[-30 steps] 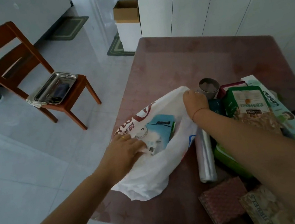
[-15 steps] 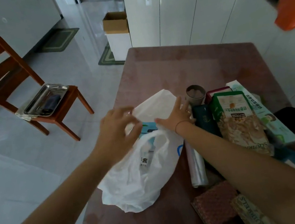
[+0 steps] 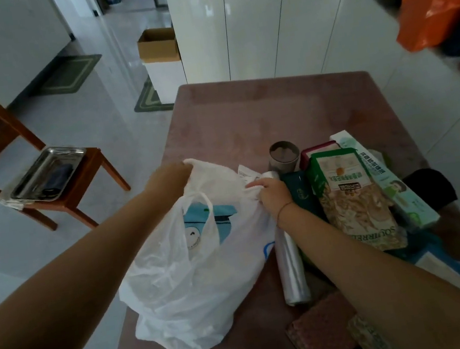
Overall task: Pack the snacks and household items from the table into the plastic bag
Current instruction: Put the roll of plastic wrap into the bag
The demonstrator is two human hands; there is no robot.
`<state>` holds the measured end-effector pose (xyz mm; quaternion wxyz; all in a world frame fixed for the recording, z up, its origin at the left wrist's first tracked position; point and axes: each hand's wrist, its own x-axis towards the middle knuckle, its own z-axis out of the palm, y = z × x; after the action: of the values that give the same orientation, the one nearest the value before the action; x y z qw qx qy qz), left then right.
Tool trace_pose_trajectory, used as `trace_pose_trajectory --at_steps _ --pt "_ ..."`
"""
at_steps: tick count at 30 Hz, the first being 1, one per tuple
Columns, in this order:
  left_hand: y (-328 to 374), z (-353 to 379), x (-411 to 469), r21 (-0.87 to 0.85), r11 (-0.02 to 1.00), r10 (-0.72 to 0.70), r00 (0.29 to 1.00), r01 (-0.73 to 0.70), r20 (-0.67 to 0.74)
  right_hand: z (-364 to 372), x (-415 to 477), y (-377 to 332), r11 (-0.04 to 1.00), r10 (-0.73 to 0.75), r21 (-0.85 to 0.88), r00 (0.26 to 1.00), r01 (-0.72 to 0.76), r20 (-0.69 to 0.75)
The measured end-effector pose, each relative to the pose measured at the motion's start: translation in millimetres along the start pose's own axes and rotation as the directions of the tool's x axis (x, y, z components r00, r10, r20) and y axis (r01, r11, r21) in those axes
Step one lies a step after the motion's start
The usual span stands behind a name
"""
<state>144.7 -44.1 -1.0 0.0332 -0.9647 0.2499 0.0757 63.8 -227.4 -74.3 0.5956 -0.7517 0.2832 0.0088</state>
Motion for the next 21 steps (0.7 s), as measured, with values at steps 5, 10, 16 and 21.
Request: trace_pose_trajectory --at_steps 5,10,16,21 --pt "-8 -13 -6 -0.819 0.499 -0.454 0.890 0.283 0.030 -3 -7 -11 0.729 0.250 0.596 0.941 -0.337 0.226" --pt "-4 -43 -31 -0.939 0.189 -0.440 0.880 0.286 0.179 -18 3 1 0.733 0.239 0.617 0.958 -0.285 0.159" --pt "11 -59 -106 -0.726 0.686 0.067 0.990 0.044 0.124 -33 -4 45 0.767 -0.082 -0.641 0.985 -0.035 -0.151" --pt "24 -33 -142 -0.458 0.887 0.005 0.990 0.061 0.142 1 -18 57 0.401 -0.160 -0.915 0.980 -0.050 -0.123"
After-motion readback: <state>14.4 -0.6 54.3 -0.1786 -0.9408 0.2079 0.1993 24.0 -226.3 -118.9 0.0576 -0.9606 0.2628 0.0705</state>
